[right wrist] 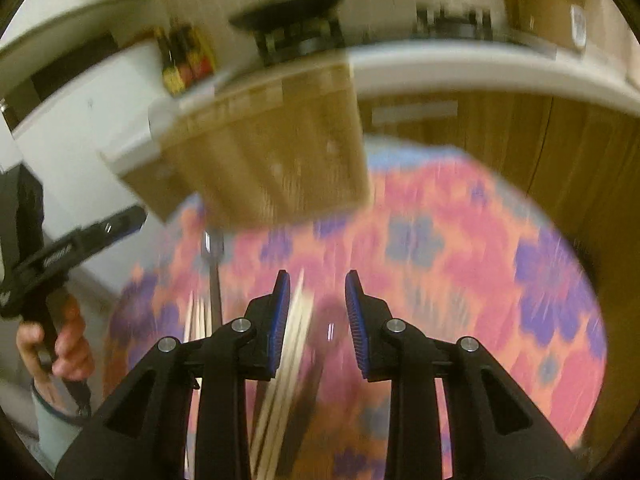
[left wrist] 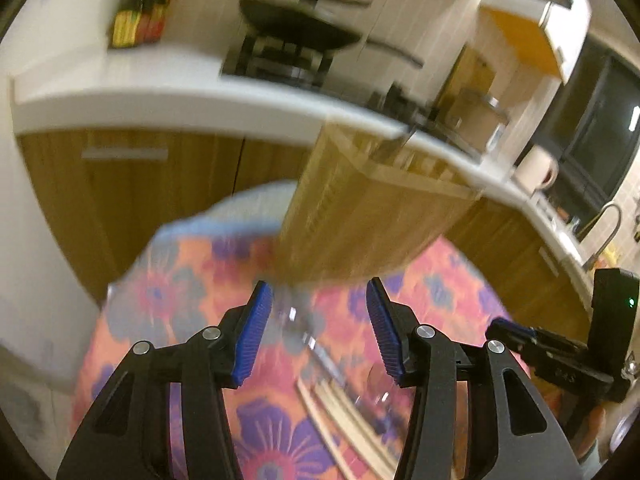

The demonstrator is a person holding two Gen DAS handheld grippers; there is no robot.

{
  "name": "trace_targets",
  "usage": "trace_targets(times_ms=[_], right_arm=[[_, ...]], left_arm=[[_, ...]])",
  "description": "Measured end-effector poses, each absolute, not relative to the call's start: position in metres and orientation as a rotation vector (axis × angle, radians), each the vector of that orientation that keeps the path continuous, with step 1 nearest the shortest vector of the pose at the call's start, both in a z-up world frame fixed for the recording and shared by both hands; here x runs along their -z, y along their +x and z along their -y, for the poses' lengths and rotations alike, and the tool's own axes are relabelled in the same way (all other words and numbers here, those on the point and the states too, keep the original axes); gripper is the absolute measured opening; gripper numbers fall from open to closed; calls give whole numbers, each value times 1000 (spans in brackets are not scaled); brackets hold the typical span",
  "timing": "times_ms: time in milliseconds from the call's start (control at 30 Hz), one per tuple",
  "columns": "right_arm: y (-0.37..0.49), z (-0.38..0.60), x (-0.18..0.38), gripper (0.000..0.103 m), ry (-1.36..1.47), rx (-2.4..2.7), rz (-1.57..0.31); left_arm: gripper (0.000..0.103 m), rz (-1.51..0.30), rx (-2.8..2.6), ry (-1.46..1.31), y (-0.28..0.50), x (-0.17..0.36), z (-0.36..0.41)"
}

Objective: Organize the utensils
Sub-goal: 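Grasp another clear spoon with the left tool while the right tool grasps a dark spoon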

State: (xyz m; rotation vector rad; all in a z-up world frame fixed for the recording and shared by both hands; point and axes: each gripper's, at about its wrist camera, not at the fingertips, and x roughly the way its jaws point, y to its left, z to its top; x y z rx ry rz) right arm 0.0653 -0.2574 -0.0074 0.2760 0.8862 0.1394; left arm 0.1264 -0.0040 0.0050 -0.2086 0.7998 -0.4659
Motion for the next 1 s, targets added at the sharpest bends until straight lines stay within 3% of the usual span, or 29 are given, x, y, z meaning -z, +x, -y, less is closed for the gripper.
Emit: trace_targets(times_ms=[300, 633, 700, 767, 800, 1000], right_arm=[[61, 247, 54, 25, 304, -166, -1124], [76, 229, 63, 25, 212, -92, -1180], [80, 228, 62, 24, 194, -85, -1187], [82, 225, 61, 17, 181, -94, -1193], [82, 223, 62, 8, 168, -96, -1200], [79, 224, 64, 8, 178, -117, -1207]], left_arm=[[46, -987, 449, -166, 141, 46, 18], [46, -1040, 382, -71, 151, 59, 59], [42, -1032, 350, -23, 151, 60, 70], [33, -1022, 315, 28, 150, 61, 79], [30, -1016, 294, 49, 149, 61, 82], [14, -1010, 272, 32, 149, 60, 78]])
